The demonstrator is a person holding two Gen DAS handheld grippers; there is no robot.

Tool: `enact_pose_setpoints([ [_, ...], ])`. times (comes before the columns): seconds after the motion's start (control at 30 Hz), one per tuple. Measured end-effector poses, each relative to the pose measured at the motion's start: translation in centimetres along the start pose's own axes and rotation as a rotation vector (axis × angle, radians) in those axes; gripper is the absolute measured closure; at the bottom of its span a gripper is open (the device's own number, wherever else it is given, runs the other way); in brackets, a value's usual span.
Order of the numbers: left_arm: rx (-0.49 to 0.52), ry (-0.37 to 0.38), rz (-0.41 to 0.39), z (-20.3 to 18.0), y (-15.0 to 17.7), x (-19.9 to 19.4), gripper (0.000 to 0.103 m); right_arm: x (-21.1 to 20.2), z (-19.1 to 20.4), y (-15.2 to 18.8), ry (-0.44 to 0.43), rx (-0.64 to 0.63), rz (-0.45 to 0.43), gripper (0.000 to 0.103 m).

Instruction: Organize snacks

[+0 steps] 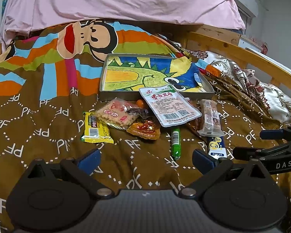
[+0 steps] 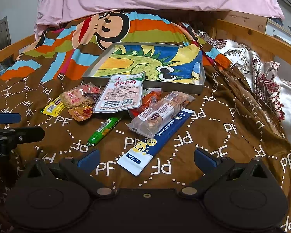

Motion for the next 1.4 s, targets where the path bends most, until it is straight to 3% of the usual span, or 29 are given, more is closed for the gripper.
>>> enact_pose_setpoints([
  [0.83, -0.019, -0.006, -0.002, 0.3, -0.3, 0.1, 0.000, 0.6, -0.4, -0.2, 0.005, 0.007, -0.008, 0.001],
  [1.2, -0.057, 0.026, -0.055, 2.3, -1.2, 1.5, 0.000, 3.6, -0.9, -2.7, 0.009, -0.048, -0.063, 0.001],
  [1.4, -0.069, -0.020, -0.098, 4.2, -3.0, 3.7, 0.000, 5.7, -1.8, -4.5, -0.006, -0.059, -0.085, 0.000],
])
Point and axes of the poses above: each gripper's, at about its wrist camera, not at the fingertips, and x roughly the way its jaws point, z to its left, y to its underside, the point moved 4 cm from there along x, roughly the way its jaws point, and after that the axes turned 1 degree about -x, right-handed, at the moved point
